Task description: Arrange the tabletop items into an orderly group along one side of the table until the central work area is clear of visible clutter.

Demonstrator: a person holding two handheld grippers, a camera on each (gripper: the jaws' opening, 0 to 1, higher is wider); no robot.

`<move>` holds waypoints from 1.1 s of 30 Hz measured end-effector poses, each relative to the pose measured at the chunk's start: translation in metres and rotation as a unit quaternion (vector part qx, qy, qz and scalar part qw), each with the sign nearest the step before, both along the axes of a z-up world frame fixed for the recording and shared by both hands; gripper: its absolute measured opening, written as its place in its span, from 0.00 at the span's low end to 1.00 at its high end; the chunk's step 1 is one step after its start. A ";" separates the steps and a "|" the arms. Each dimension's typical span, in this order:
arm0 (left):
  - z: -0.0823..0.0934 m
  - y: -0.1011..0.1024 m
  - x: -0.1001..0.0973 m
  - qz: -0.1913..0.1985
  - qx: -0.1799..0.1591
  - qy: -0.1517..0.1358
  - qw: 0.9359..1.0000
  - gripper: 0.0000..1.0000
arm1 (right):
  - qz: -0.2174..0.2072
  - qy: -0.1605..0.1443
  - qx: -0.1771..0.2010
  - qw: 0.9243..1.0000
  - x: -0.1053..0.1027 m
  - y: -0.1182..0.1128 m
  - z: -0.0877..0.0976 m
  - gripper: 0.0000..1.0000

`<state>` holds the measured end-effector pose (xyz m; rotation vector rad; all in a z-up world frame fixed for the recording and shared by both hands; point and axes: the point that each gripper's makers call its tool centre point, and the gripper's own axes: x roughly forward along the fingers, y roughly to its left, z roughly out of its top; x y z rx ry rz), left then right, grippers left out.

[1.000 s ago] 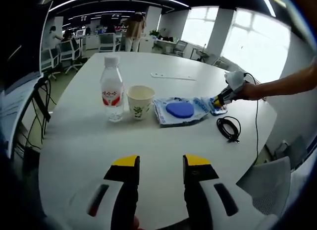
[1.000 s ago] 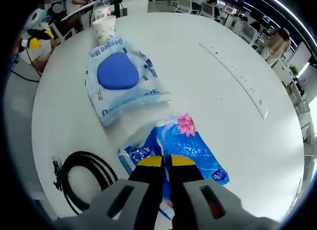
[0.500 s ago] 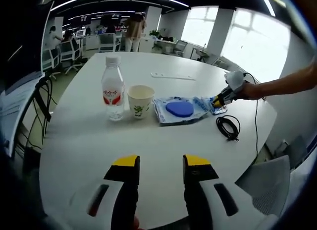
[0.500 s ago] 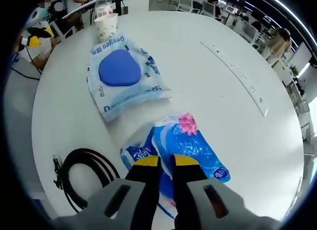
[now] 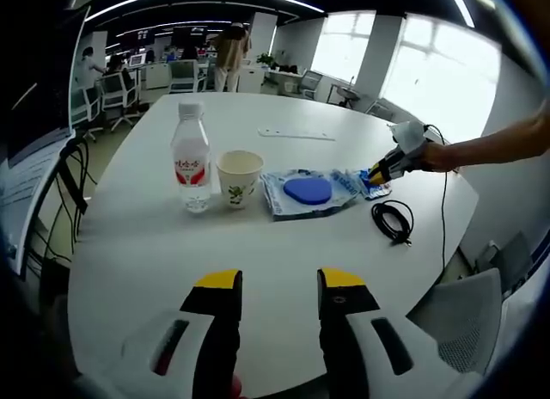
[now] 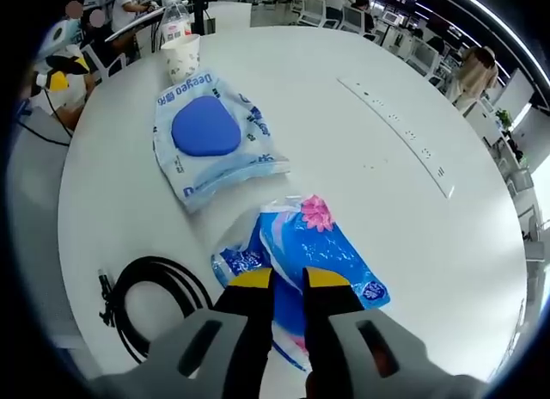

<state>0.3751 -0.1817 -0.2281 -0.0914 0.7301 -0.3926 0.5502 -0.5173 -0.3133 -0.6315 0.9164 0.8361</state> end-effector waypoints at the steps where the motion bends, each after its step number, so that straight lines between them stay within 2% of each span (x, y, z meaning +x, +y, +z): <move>1: 0.000 -0.001 0.000 -0.001 0.000 0.000 1.000 0.34 | -0.003 -0.001 0.003 1.000 -0.001 0.000 0.001 0.10; 11: 0.002 -0.002 -0.002 -0.006 -0.001 -0.003 1.000 0.34 | -0.040 0.001 0.037 0.999 -0.013 -0.007 0.010 0.11; 21: 0.005 -0.004 -0.003 -0.010 -0.002 -0.008 1.000 0.34 | -0.082 0.009 0.087 0.993 -0.027 -0.007 0.018 0.12; 33: 0.012 -0.005 -0.003 -0.015 -0.003 -0.015 1.000 0.35 | -0.104 0.022 0.112 0.988 -0.047 -0.008 0.018 0.16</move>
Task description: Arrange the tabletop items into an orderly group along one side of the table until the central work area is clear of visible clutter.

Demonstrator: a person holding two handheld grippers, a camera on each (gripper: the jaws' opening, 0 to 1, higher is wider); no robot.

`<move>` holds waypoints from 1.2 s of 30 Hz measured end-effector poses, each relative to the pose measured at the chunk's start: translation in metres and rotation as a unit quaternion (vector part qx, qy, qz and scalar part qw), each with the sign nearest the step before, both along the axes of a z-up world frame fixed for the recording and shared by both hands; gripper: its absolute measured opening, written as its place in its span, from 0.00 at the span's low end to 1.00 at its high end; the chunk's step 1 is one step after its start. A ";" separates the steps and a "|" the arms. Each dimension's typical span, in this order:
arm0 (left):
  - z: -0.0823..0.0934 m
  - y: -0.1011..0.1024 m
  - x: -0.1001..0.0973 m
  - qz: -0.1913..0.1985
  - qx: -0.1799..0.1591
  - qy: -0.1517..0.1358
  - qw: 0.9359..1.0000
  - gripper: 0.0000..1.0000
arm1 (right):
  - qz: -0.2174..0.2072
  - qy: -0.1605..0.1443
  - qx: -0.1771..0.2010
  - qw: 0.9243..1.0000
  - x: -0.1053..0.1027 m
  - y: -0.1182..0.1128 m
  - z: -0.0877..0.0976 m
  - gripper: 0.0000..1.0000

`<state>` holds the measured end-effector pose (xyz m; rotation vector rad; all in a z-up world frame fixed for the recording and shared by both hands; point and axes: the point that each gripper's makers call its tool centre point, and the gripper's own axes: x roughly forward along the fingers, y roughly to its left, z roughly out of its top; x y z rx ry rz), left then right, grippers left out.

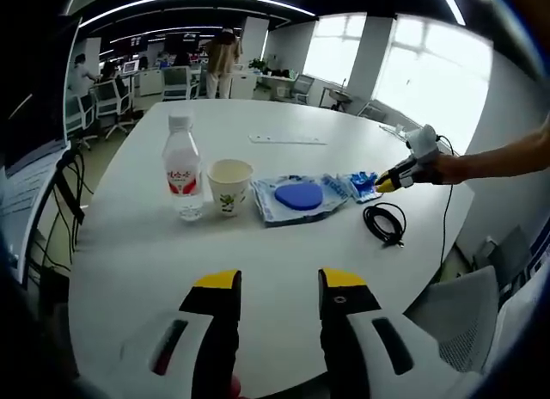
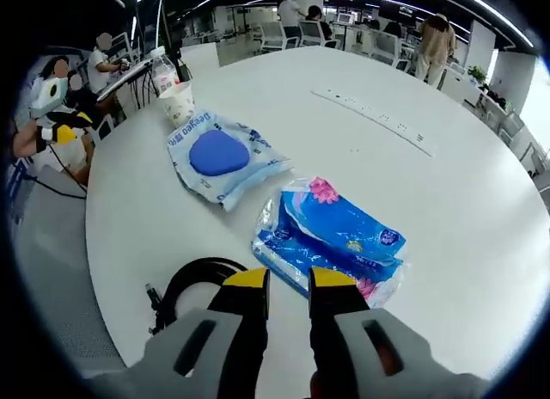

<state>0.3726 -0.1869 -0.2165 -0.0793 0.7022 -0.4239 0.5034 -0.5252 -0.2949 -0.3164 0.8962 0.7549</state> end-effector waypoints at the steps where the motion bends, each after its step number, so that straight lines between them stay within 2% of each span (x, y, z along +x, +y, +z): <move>1: 0.000 0.000 -0.001 -0.001 0.001 0.000 1.000 0.35 | 0.000 0.002 0.001 1.000 -0.003 0.000 -0.001 0.17; 9: -0.001 0.003 -0.003 -0.001 0.000 0.003 1.000 0.37 | 0.011 0.018 -0.003 1.000 -0.027 0.005 -0.010 0.22; 24: -0.001 0.005 -0.002 0.001 0.000 0.005 1.000 0.36 | 0.025 0.028 -0.015 0.999 -0.034 0.007 -0.019 0.20; 36: -0.001 0.009 -0.003 0.005 0.002 0.007 1.000 0.36 | 0.044 0.027 -0.023 0.998 -0.039 0.014 -0.024 0.05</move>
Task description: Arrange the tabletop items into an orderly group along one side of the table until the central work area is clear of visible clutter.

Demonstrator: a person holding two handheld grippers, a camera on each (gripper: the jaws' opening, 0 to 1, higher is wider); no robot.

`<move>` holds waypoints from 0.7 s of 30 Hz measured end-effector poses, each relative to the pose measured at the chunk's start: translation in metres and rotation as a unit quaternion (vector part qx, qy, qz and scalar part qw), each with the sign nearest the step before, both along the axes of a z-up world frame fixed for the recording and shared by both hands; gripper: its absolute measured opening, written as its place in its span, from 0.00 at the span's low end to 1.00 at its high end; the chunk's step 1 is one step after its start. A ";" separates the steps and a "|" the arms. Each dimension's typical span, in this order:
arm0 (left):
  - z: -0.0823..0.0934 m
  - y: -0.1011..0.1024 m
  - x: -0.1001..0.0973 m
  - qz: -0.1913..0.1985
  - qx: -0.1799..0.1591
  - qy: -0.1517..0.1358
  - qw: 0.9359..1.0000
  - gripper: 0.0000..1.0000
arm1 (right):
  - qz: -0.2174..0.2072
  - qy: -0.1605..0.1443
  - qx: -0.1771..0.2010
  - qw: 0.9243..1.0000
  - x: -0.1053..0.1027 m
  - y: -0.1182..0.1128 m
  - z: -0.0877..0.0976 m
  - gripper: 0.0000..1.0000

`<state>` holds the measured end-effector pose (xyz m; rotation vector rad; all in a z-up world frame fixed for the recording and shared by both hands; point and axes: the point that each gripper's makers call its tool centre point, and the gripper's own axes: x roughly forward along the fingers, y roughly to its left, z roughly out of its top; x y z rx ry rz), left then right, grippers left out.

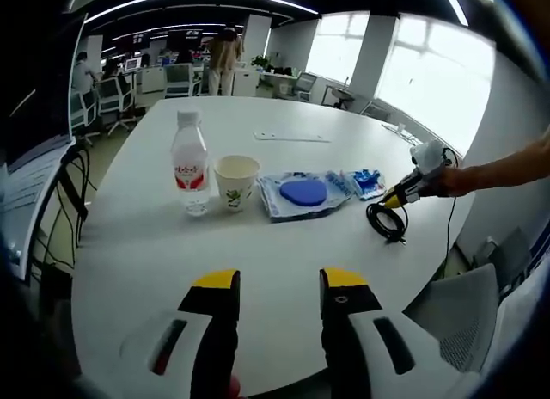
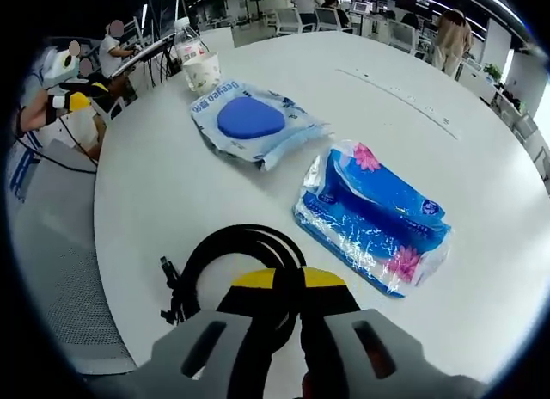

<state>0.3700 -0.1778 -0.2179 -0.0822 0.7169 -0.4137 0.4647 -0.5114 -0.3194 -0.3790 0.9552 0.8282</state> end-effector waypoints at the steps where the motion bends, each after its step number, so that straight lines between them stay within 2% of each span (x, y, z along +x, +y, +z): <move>1: 0.000 0.000 0.000 0.000 0.000 0.000 1.000 0.36 | -0.001 0.000 0.000 1.000 0.000 -0.001 0.000 0.05; 12: -0.001 -0.003 0.001 -0.003 -0.001 0.000 1.000 0.36 | 0.001 0.000 0.008 1.000 0.000 0.001 0.005 0.02; 21: -0.002 -0.005 0.000 -0.006 -0.003 0.001 1.000 0.36 | 0.018 -0.012 0.024 0.999 0.002 0.016 0.019 0.00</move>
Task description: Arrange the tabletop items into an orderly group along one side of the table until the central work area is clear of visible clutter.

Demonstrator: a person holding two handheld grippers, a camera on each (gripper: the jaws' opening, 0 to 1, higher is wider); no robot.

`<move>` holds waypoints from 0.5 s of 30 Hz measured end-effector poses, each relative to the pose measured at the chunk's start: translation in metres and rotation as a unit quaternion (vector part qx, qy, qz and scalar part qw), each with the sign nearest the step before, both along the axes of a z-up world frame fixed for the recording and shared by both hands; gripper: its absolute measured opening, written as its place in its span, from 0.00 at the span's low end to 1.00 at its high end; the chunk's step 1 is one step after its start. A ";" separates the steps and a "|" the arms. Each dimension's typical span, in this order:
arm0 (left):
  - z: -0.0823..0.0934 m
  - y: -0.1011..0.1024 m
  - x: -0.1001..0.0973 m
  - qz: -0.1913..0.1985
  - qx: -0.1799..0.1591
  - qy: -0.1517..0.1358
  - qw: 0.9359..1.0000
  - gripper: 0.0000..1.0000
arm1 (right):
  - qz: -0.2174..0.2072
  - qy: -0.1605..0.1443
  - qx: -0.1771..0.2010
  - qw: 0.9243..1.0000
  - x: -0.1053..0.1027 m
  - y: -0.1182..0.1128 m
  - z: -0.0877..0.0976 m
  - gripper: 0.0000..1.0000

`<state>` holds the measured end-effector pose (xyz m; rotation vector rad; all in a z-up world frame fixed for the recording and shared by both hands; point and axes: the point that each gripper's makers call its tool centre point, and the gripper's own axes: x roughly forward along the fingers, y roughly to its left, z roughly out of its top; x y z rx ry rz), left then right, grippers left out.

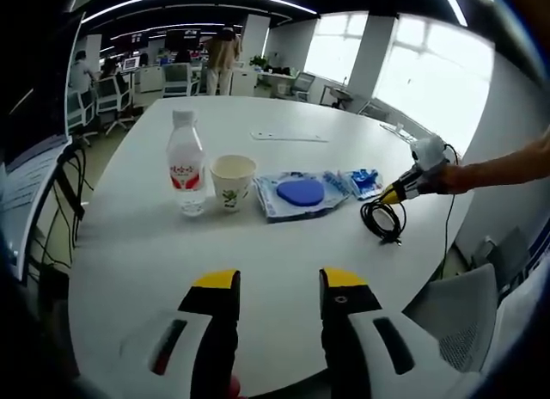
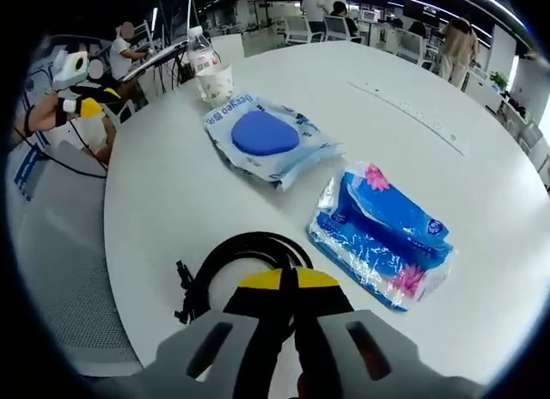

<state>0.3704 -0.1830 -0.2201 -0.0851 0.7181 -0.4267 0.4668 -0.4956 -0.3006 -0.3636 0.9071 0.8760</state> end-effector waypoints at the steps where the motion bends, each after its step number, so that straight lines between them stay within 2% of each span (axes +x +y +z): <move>1: 0.000 0.000 0.000 0.000 -0.001 0.000 1.000 0.36 | 0.001 0.001 0.003 1.000 0.000 0.002 0.001 0.00; 15: 0.002 0.005 -0.003 0.005 -0.001 -0.001 1.000 0.36 | 0.034 -0.004 0.005 0.999 0.005 0.027 -0.001 0.00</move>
